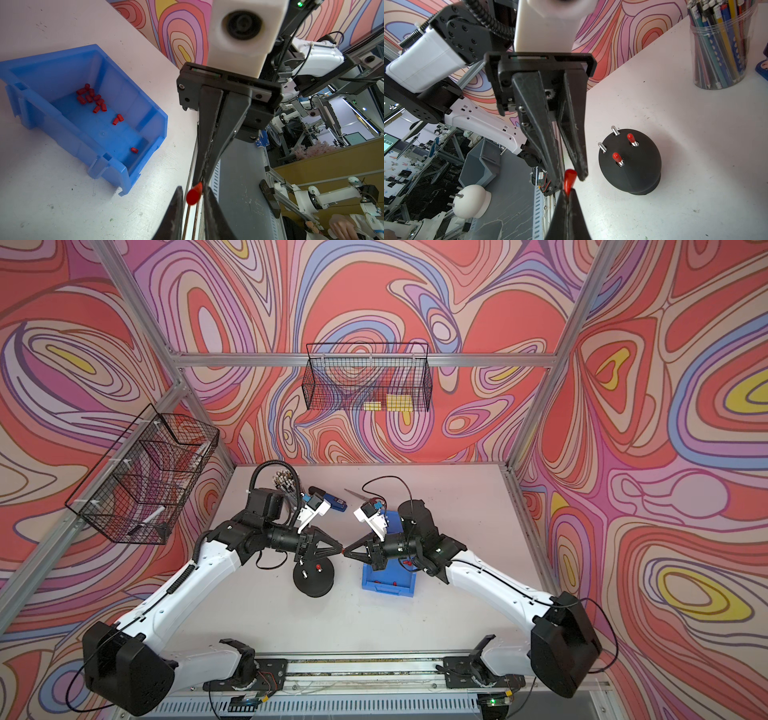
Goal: Cover the protruding screws with screw protection sleeves
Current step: Pick up the screw protection sleeve from the storage box.
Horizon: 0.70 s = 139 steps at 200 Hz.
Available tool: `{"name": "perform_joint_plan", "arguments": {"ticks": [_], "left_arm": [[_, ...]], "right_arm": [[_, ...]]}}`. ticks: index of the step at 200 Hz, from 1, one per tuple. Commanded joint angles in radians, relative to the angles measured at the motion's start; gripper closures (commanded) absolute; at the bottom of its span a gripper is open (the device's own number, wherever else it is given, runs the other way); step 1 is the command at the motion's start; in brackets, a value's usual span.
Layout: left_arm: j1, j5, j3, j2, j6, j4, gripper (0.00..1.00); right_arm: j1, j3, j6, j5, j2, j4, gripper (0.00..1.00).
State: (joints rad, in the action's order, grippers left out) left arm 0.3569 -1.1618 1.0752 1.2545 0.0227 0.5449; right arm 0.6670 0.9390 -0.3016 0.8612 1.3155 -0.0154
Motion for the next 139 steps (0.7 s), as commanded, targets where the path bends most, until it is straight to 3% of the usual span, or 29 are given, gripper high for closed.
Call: {"name": "perform_joint_plan", "arguments": {"ticks": [1, 50, 65, 81, 89, 100, 139], "left_arm": [[0.006, -0.033, 0.027, -0.003, 0.031, 0.024, 0.85], [0.005, -0.032, 0.023, -0.007, 0.015, 0.002, 1.0], [0.006, -0.019, 0.018, -0.014, -0.001, -0.018, 1.0], [0.006, 0.002, -0.004, -0.042, -0.055, -0.098, 1.0], [0.005, 0.014, -0.024, -0.065, -0.102, -0.175, 1.0], [0.005, 0.044, -0.062, -0.111, -0.195, -0.328, 1.0], [0.005, 0.252, -0.253, -0.248, -0.618, -1.07, 1.0]], "right_arm": [[-0.005, 0.021, -0.004, 0.014, 0.0, -0.018, 1.0], [-0.004, 0.023, 0.002, 0.013, -0.005, -0.014, 1.0], [-0.004, 0.029, -0.001, 0.004, -0.005, -0.015, 1.0], [-0.004, 0.039, -0.018, -0.017, -0.009, -0.037, 0.79], [-0.004, 0.044, -0.037, -0.024, -0.013, -0.063, 0.7], [-0.004, 0.05, -0.066, -0.027, -0.018, -0.11, 0.65], [-0.004, 0.076, -0.143, -0.083, -0.051, -0.288, 0.64]]}}
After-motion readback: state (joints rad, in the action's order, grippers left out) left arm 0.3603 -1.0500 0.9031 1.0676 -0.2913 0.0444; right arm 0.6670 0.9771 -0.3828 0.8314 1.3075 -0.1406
